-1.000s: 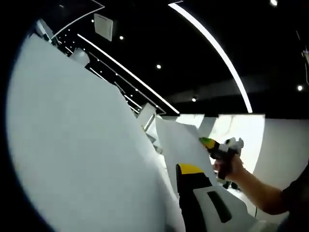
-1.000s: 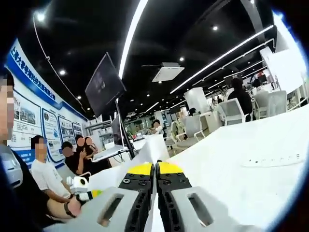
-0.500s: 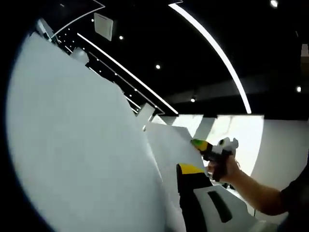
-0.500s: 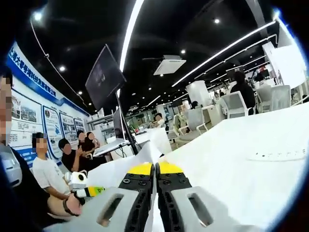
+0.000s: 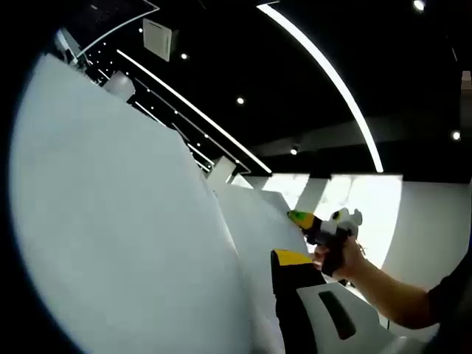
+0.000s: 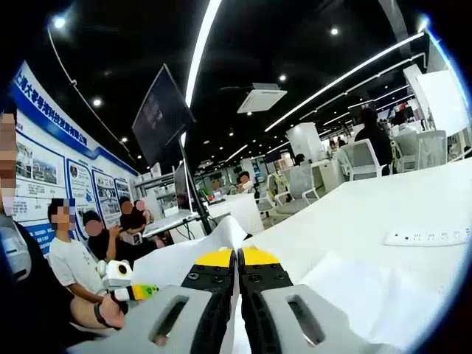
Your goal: Organize the stack of printing papers by aligning and flattening the scattered papers on the table
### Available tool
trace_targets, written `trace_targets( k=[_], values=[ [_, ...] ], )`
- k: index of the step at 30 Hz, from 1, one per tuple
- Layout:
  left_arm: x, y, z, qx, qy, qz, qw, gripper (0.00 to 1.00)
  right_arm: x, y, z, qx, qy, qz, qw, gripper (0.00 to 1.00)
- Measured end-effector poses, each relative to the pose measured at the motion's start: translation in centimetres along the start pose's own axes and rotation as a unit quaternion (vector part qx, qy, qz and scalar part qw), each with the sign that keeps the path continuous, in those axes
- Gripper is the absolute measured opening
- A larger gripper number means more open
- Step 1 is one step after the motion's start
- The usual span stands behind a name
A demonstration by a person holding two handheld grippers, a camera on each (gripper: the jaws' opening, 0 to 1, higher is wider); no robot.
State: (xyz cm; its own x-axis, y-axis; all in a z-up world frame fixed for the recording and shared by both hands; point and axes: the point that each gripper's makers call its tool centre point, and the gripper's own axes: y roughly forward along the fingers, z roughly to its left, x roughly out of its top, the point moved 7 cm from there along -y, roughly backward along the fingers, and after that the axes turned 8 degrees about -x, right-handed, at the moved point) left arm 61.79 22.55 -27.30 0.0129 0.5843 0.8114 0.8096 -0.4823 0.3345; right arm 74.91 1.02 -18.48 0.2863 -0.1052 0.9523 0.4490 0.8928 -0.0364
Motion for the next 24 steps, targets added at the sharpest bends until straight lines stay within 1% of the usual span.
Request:
trace_targets(
  k=[9,18,24],
  values=[
    [0.0,0.0,-0.1,-0.001,0.0,0.002,1.0,0.24,0.0,0.5,0.1,0.005,0.002,-0.004,1.0,0.0],
    [-0.1,0.1,-0.2,0.001,0.005,0.006,1.0,0.24,-0.5,1.4,0.4,0.014,0.006,-0.002,0.9999,0.0],
    [-0.2,0.1,-0.2,-0.002,0.005,0.01,0.9999,0.24,-0.5,1.8,1.1,0.023,0.005,-0.001,0.9997,0.0]
  ],
)
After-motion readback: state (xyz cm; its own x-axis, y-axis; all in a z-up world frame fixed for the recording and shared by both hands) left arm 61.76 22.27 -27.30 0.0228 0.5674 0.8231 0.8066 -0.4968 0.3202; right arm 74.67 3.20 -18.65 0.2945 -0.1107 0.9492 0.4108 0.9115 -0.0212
